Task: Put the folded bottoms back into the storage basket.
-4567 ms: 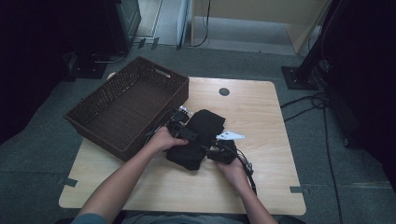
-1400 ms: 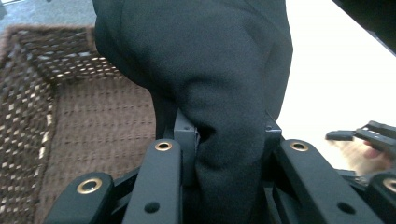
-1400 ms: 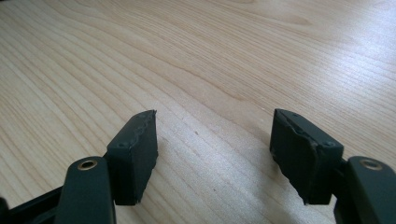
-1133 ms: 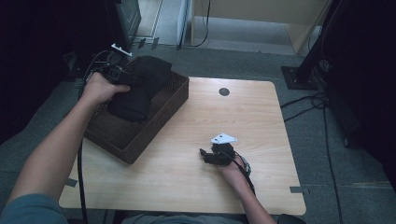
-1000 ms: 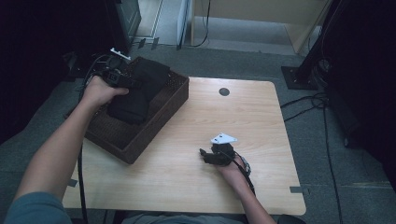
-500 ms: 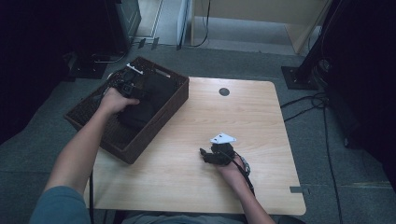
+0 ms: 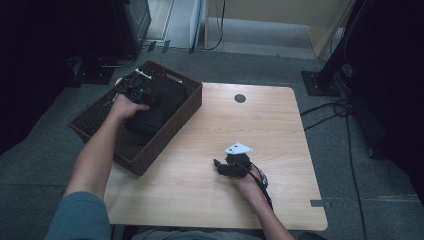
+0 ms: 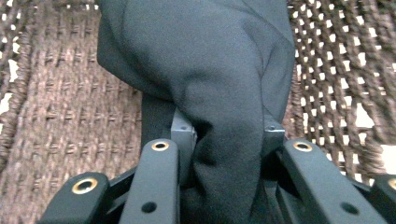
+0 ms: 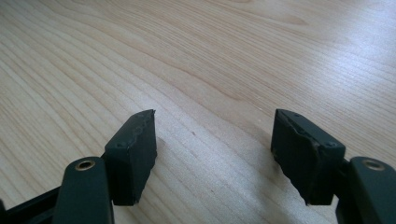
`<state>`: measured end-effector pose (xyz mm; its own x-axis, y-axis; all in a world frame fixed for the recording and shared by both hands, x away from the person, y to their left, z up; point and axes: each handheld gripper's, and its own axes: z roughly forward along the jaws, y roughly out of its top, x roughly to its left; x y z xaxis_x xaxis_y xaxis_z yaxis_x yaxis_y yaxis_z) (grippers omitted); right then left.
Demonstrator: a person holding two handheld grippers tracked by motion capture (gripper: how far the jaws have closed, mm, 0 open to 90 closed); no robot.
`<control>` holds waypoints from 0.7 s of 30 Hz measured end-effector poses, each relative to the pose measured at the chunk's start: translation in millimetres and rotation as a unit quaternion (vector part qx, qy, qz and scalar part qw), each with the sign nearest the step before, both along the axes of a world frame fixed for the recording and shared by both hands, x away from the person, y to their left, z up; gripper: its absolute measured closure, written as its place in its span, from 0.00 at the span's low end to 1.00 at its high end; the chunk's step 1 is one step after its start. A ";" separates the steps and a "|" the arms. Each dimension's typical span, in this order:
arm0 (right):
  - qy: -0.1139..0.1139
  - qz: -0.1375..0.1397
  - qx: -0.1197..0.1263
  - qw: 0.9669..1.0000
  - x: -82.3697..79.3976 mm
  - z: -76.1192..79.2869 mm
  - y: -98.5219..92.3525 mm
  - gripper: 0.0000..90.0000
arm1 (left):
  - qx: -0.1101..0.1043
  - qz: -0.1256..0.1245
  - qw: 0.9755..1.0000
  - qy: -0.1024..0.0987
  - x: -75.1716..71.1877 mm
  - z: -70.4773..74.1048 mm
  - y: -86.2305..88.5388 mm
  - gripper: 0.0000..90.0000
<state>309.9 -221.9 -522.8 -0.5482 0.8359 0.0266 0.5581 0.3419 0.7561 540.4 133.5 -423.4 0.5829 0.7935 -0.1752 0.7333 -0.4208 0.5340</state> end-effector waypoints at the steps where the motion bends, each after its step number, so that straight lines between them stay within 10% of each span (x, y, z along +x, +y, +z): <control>1: 0.000 0.000 0.000 1.000 0.0 0.0 0.0 0.35 | 0.002 0.000 1.000 -0.001 1.1 -0.8 0.9 0.73; 9: 0.000 0.001 0.000 1.000 0.0 0.0 -0.2 0.35 | 0.016 0.043 0.999 -0.017 10.1 -5.0 14.0 0.53; 21: 0.000 0.000 0.000 1.000 -0.1 0.0 0.1 0.35 | -0.010 0.044 0.998 -0.044 4.8 23.4 13.4 0.63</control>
<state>309.8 -221.9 -522.8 -0.5483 0.8358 0.0269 0.5584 0.3420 0.7558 545.2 146.9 -399.9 0.5257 0.8385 -0.1435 0.7165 -0.3456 0.6060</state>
